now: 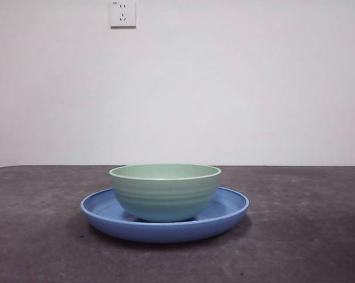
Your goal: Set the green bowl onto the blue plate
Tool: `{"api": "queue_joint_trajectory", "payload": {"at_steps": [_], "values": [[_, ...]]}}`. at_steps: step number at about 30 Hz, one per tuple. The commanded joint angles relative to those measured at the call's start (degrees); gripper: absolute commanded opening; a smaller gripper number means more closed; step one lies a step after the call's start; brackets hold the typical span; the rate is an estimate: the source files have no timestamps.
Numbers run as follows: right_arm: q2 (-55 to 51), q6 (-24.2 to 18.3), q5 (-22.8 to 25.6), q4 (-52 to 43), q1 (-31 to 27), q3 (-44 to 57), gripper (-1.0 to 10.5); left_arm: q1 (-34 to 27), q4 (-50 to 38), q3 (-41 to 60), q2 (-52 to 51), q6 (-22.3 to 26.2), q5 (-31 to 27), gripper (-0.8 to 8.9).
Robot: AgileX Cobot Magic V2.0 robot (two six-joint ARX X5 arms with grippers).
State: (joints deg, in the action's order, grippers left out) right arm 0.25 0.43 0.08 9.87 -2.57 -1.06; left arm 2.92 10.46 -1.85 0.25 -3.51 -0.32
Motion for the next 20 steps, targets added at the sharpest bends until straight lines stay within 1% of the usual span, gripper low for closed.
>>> {"api": "queue_joint_trajectory", "payload": {"at_steps": [1, 20], "values": [[0.0, 0.8, -0.1, -0.4, 0.1, 0.4, 0.2, 0.1, 0.3, 1.2, -0.1, 0.9, -0.3, 0.27], [0.0, 0.7, 0.0, -0.9, 0.1, 0.4, 0.2, 0.1, 0.3, 1.2, -0.1, 0.9, -0.3, 0.27]]}}
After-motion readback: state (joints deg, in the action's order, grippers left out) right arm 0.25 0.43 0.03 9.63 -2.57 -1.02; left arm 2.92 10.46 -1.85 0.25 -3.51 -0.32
